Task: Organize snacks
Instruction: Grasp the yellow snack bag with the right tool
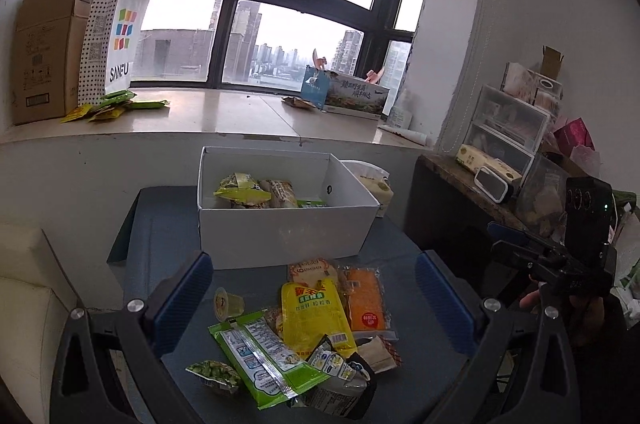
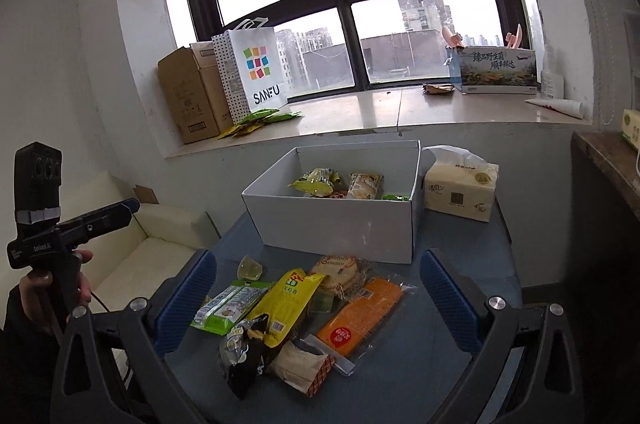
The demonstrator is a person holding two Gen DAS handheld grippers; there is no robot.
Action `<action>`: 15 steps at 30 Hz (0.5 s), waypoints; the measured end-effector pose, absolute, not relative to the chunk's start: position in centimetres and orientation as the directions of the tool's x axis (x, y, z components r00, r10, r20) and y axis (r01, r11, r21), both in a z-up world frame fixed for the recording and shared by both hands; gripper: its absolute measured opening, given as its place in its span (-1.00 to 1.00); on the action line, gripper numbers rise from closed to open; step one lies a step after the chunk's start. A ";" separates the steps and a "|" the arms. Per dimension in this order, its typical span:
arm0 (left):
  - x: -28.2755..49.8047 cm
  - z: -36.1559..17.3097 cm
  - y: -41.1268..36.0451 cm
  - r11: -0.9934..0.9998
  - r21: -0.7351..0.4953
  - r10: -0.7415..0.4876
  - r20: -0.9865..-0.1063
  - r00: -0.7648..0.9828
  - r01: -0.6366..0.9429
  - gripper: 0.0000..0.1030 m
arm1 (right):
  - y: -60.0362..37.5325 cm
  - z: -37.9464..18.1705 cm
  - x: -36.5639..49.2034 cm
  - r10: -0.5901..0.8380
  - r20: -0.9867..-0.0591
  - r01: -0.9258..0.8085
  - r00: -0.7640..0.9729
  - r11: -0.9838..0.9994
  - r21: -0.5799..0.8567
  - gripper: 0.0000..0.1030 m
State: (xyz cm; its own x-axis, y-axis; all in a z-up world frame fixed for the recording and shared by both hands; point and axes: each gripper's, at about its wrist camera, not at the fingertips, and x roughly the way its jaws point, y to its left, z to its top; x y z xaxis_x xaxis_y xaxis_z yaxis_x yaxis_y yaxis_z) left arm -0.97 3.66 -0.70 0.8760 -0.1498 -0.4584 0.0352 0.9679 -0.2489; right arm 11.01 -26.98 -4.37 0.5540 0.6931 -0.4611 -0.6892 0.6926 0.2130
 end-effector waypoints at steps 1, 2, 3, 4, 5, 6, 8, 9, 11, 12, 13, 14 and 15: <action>-1.0 -0.8 3.7 0.969 -0.245 -0.138 -0.461 0.877 0.024 1.00 | -26.9 -4.6 10.9 0.692 -0.467 -0.694 0.550 0.690 0.205 1.00; -1.1 -0.8 3.9 0.970 -0.244 -0.130 -0.463 0.877 0.014 1.00 | -26.9 -4.8 10.9 0.689 -0.473 -0.695 0.549 0.691 0.200 1.00; -1.2 -0.9 4.0 0.969 -0.248 -0.127 -0.463 0.877 0.010 1.00 | -26.8 -5.1 11.0 0.689 -0.476 -0.693 0.546 0.691 0.204 1.00; -1.3 -1.0 4.3 0.967 -0.254 -0.127 -0.463 0.877 0.006 1.00 | -26.8 -5.4 11.2 0.692 -0.482 -0.694 0.537 0.688 0.214 1.00; -1.4 -1.1 4.5 0.966 -0.260 -0.126 -0.465 0.876 0.001 1.00 | -26.6 -5.8 11.5 0.694 -0.492 -0.695 0.525 0.683 0.223 1.00; -1.4 -1.2 4.7 0.964 -0.265 -0.123 -0.468 0.875 -0.006 1.00 | -26.4 -6.4 11.8 0.690 -0.510 -0.694 0.515 0.684 0.225 1.00; -1.6 -1.5 5.2 0.963 -0.270 -0.107 -0.476 0.873 -0.029 1.00 | -25.2 -8.0 12.3 0.660 -0.573 -0.695 0.486 0.689 0.205 1.00; -1.7 -1.7 5.5 0.961 -0.273 -0.102 -0.480 0.871 -0.038 1.00 | -24.7 -8.9 12.5 0.647 -0.606 -0.701 0.463 0.686 0.197 1.00; -1.8 -2.0 5.9 0.958 -0.284 -0.100 -0.480 0.871 -0.046 1.00 | -23.3 -10.7 12.6 0.629 -0.657 -0.721 0.416 0.668 0.184 1.00; -1.9 -2.2 6.1 0.956 -0.289 -0.101 -0.482 0.870 -0.050 1.00 | -22.6 -11.5 12.5 0.627 -0.673 -0.734 0.393 0.655 0.181 1.00; -2.0 -2.3 6.2 0.955 -0.292 -0.099 -0.484 0.869 -0.054 1.00 | -22.0 -12.1 12.6 0.620 -0.688 -0.740 0.377 0.649 0.179 1.00; -2.1 -2.5 6.3 0.954 -0.293 -0.097 -0.486 0.869 -0.057 1.00 | -21.3 -12.7 12.7 0.599 -0.710 -0.735 0.370 0.657 0.171 1.00; -2.1 -2.6 6.3 0.954 -0.293 -0.097 -0.487 0.868 -0.058 1.00 | -20.5 -13.3 13.0 0.579 -0.732 -0.734 0.359 0.660 0.161 1.00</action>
State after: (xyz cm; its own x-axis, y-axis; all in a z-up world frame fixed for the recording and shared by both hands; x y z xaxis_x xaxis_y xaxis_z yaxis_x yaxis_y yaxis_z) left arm -2.12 6.30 -2.62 0.8678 -0.0972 -0.4873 -0.0579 0.9542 -0.2934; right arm 12.97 -20.51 -13.26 0.3592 0.5785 -0.7323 -0.7340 0.6598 0.1612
